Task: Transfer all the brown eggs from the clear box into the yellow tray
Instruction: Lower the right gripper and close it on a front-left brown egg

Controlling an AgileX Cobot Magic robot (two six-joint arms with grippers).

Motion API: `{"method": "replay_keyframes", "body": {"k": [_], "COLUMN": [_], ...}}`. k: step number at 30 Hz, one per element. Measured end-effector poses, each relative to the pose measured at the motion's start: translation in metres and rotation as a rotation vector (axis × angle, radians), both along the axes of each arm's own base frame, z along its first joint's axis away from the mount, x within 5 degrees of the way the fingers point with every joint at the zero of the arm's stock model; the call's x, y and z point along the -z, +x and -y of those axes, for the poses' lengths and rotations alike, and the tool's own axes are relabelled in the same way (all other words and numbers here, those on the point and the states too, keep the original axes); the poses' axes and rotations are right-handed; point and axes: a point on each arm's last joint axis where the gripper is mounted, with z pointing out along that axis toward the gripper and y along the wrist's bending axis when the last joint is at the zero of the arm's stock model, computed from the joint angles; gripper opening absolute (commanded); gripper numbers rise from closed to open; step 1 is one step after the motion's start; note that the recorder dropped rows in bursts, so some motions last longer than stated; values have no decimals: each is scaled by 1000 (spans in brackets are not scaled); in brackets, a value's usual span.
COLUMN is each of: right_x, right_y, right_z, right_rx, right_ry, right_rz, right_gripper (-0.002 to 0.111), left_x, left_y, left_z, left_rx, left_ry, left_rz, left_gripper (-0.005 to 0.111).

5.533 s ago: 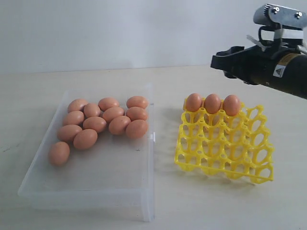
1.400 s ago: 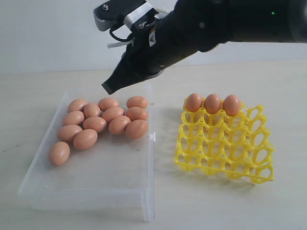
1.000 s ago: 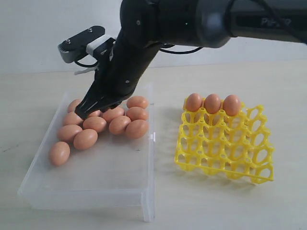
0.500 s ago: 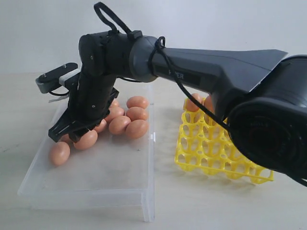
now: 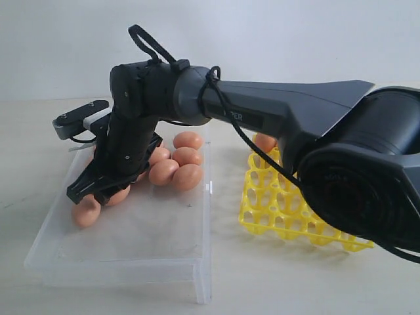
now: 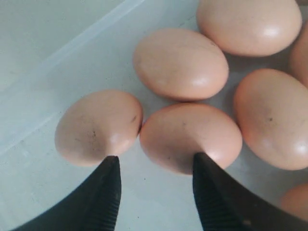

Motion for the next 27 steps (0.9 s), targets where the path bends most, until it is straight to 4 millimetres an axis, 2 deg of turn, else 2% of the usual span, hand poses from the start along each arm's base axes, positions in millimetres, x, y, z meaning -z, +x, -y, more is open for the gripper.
{"method": "replay_keyframes", "body": {"k": [9,13,16,20,27], "right_x": [-4,-15,-20,-21,-21], "right_y": [5,5,-1,-14,-19], "right_z": [-4,-8,-14,-20,-24], "right_rx": [6,16,17,12,16], "right_ry": [21,55,79,100,109], "right_rz": [32,29,-10,-94,-119], "right_gripper": [47,47,48,57,58], "left_x": [0,0,0,0,0], "left_y": [0,0,0,0,0], "left_z": [0,0,0,0,0], "left_rx": [0,0,0,0,0], "left_ry": [0,0,0,0,0], "left_rz": [0,0,0,0,0], "left_gripper": [0,0,0,0,0]}}
